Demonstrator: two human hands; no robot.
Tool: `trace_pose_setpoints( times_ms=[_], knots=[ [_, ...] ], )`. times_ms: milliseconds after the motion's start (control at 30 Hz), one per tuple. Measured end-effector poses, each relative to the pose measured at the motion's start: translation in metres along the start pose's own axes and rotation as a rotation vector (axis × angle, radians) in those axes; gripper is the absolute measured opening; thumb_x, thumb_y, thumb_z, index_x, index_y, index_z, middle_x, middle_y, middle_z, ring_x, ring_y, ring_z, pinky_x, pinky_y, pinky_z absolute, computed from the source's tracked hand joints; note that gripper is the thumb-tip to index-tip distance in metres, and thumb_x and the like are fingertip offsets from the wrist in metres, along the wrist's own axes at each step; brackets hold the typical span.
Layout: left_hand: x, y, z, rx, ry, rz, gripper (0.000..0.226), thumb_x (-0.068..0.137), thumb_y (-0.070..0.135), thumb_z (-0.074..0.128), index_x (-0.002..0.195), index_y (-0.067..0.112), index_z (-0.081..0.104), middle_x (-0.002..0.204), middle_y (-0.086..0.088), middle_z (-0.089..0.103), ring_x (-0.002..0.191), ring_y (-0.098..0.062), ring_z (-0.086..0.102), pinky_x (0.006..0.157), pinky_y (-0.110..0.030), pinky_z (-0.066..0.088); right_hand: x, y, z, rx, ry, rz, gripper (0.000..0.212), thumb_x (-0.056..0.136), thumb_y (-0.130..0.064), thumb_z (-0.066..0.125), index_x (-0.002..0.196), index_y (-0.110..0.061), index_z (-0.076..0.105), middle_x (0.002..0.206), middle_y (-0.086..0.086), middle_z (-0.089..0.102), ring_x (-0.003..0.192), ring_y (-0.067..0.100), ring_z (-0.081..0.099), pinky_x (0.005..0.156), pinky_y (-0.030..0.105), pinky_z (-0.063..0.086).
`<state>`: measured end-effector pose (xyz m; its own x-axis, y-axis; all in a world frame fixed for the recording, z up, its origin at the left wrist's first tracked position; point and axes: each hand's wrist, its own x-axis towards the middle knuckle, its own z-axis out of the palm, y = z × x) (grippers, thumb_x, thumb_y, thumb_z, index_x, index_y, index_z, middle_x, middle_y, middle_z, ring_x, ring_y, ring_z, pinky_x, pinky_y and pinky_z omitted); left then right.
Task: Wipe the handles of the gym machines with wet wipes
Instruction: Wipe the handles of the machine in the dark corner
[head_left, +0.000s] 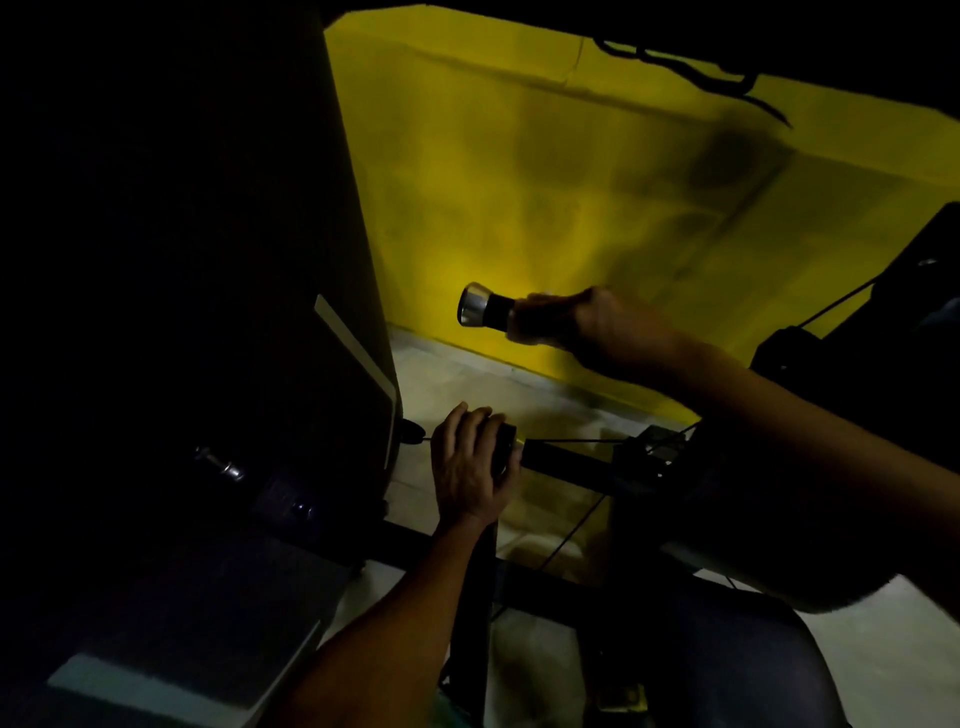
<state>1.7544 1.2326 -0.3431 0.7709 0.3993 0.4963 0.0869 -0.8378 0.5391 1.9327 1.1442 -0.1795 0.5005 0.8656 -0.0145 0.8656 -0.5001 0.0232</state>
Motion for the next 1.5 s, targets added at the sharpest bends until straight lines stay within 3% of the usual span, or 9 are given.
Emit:
trace_pose_setpoints(
  times_ms=[200,433,567,767,833,933,1133,1300,1500],
  knots=[
    [0.001,0.002,-0.002,0.000,-0.011,-0.014,0.044,0.095,0.052,0.029,0.116,0.021,0.053,0.119,-0.005,0.058,0.123,-0.027,0.042,0.095,-0.041,0.043,-0.002,-0.047,-0.064,0.082,0.207,-0.264,0.009,0.089,-0.008,0.059,0.095,-0.008,0.065,0.077,0.009,0.063,0.057,0.016,0.052,0.052,0.028,0.043],
    [0.000,0.002,-0.003,-0.014,-0.006,0.008,0.040,0.093,0.048,0.035,0.116,0.019,0.053,0.116,-0.009,0.061,0.122,-0.028,0.042,0.096,-0.043,0.043,-0.032,-0.028,-0.029,0.179,0.139,-0.159,0.036,0.090,-0.002,0.045,0.120,-0.019,0.055,0.107,0.024,0.064,0.079,0.042,0.064,0.065,0.052,0.055],
    [-0.001,0.001,-0.004,-0.020,-0.019,0.007,0.039,0.088,0.042,0.041,0.116,0.018,0.052,0.116,-0.010,0.061,0.123,-0.028,0.041,0.097,-0.045,0.043,-0.089,-0.027,-0.073,0.248,0.133,-0.156,0.029,0.088,-0.007,0.040,0.094,0.004,0.066,0.092,0.027,0.066,0.072,0.029,0.063,0.063,0.031,0.051],
    [0.001,0.003,-0.005,-0.003,-0.026,-0.005,0.046,0.093,0.047,0.036,0.113,0.013,0.061,0.116,-0.011,0.062,0.122,-0.028,0.042,0.097,-0.043,0.042,-0.069,-0.033,-0.068,0.135,0.097,0.010,0.045,0.086,0.011,0.045,0.126,-0.006,0.057,0.135,0.012,0.053,0.113,0.029,0.058,0.089,0.033,0.045],
    [0.001,0.004,-0.005,0.000,-0.020,-0.002,0.048,0.095,0.049,0.033,0.113,0.014,0.060,0.116,-0.010,0.061,0.123,-0.028,0.041,0.097,-0.042,0.041,-0.051,-0.046,-0.047,0.077,0.162,-0.036,0.042,0.086,0.011,0.044,0.122,-0.005,0.058,0.122,0.017,0.059,0.095,0.034,0.064,0.075,0.042,0.054],
    [0.001,0.002,-0.004,0.007,-0.001,0.014,0.046,0.094,0.046,0.037,0.111,0.012,0.062,0.114,-0.011,0.062,0.122,-0.029,0.043,0.097,-0.041,0.040,-0.053,-0.055,-0.032,0.061,0.241,-0.137,0.034,0.079,0.015,0.048,0.107,0.001,0.061,0.106,0.018,0.063,0.075,0.035,0.065,0.046,0.033,0.051],
    [0.001,0.001,-0.002,0.002,-0.004,0.027,0.041,0.089,0.040,0.042,0.113,0.012,0.059,0.113,-0.012,0.062,0.122,-0.030,0.041,0.098,-0.042,0.037,-0.105,-0.022,-0.035,0.116,0.275,-0.080,0.050,0.075,0.019,0.055,0.113,-0.012,0.065,0.129,0.008,0.058,0.112,0.024,0.059,0.065,0.027,0.055],
    [0.001,0.002,-0.005,0.006,-0.015,0.025,0.048,0.092,0.044,0.036,0.112,0.009,0.062,0.114,-0.013,0.062,0.122,-0.030,0.040,0.100,-0.040,0.034,-0.150,-0.004,-0.037,0.134,0.280,0.023,0.059,0.067,0.023,0.060,0.118,-0.005,0.064,0.131,0.016,0.054,0.118,0.034,0.053,0.083,0.041,0.053],
    [0.001,0.004,-0.007,0.003,-0.019,0.023,0.045,0.087,0.039,0.042,0.110,0.007,0.064,0.113,-0.015,0.062,0.122,-0.031,0.040,0.100,-0.039,0.032,-0.189,-0.004,-0.018,0.150,0.364,0.170,0.052,0.076,0.005,0.059,0.126,-0.006,0.057,0.139,0.013,0.047,0.130,0.029,0.043,0.102,0.032,0.039]
  ],
)
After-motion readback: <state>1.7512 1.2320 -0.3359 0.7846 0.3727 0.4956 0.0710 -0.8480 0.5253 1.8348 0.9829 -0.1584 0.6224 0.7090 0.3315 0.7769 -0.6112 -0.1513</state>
